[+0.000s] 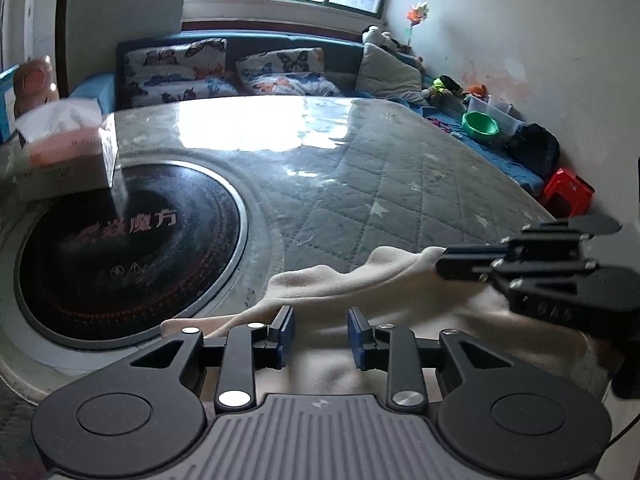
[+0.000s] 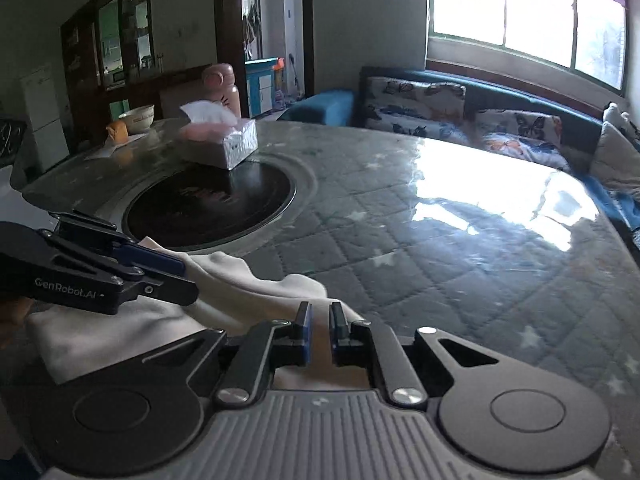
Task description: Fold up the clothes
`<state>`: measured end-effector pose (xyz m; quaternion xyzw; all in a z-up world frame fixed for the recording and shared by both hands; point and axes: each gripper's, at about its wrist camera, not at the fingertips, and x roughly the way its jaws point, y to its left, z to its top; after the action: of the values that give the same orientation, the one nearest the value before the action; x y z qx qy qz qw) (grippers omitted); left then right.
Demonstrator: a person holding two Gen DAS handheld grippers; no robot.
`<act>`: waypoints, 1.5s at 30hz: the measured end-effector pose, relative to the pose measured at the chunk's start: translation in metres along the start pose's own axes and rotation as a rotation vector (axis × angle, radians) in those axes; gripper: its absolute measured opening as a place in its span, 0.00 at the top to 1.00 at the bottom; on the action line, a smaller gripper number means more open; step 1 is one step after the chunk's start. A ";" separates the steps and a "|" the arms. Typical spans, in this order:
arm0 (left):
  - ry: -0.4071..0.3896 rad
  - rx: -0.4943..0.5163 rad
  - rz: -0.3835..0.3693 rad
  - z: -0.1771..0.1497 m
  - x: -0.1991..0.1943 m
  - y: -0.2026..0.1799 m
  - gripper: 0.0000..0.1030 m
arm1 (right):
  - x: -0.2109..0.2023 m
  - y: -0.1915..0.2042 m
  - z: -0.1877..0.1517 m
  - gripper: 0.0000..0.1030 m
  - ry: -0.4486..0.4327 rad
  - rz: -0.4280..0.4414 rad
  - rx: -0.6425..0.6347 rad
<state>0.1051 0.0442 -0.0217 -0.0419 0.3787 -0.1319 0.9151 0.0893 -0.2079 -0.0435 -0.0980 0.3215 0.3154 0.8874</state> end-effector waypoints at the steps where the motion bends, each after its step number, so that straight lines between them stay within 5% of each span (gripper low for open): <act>1: 0.000 -0.009 -0.004 0.001 0.002 0.002 0.70 | 0.005 0.001 -0.001 0.93 0.011 -0.001 0.003; 18: -0.034 -0.087 0.043 -0.015 -0.024 0.036 0.70 | 0.011 0.014 0.002 0.91 0.034 0.016 0.009; 24: -0.061 -0.061 0.055 -0.016 -0.040 0.032 0.70 | -0.026 0.009 0.000 0.91 0.005 -0.002 -0.014; 29: -0.082 -0.010 -0.014 -0.023 -0.062 0.007 0.70 | -0.059 0.009 -0.019 0.91 0.019 -0.004 -0.025; 34: -0.045 0.035 -0.062 -0.039 -0.073 -0.011 0.70 | -0.080 0.012 -0.039 0.91 0.027 0.001 -0.015; 45: 0.015 0.012 -0.034 -0.058 -0.067 0.003 0.70 | -0.082 0.009 -0.053 0.91 0.037 0.017 0.021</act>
<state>0.0198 0.0668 -0.0174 -0.0417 0.3840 -0.1500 0.9101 0.0078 -0.2617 -0.0320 -0.0916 0.3421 0.3178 0.8795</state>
